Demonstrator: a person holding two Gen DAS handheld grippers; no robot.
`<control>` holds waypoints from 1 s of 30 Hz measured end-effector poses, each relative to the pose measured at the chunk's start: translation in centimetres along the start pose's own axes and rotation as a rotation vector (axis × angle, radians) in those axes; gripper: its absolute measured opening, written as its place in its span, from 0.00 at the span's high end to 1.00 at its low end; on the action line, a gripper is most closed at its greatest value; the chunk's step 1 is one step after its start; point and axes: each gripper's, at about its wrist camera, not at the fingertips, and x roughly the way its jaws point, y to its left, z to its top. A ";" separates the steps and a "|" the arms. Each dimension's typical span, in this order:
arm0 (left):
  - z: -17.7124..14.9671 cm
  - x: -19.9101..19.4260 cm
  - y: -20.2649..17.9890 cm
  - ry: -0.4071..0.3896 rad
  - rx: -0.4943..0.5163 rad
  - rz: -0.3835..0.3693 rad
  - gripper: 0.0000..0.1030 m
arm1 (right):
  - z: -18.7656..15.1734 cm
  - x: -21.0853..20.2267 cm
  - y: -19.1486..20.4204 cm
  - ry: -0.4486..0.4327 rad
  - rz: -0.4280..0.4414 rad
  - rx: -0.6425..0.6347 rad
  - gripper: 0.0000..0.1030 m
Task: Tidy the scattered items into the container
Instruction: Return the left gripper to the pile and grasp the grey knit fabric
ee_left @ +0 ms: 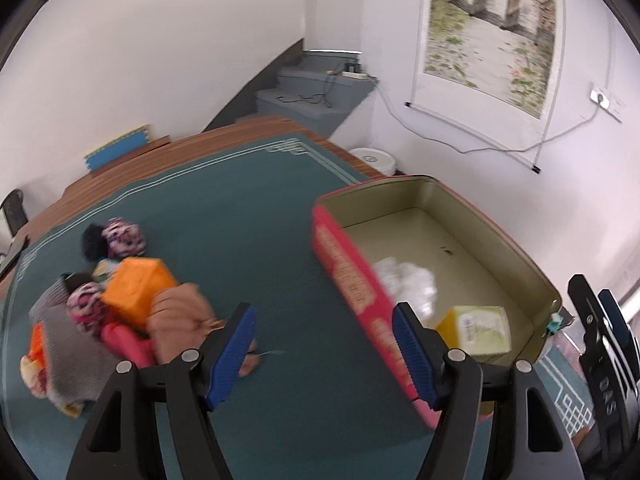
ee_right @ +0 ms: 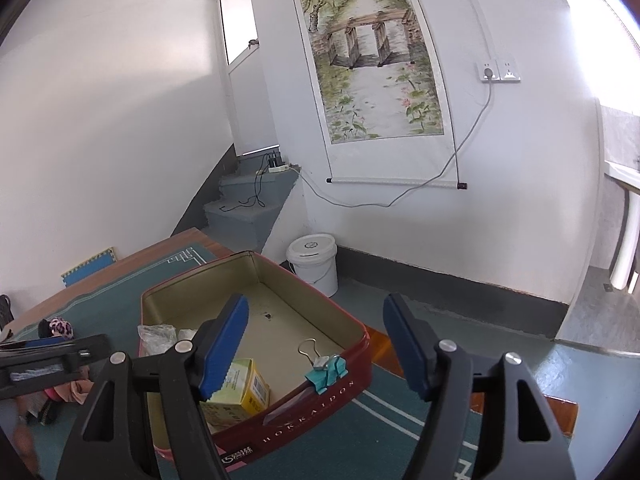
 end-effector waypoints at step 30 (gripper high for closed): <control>-5.0 -1.4 20.9 -0.024 -0.323 0.158 0.17 | -0.6 0.3 1.9 -0.003 -0.049 -0.098 0.24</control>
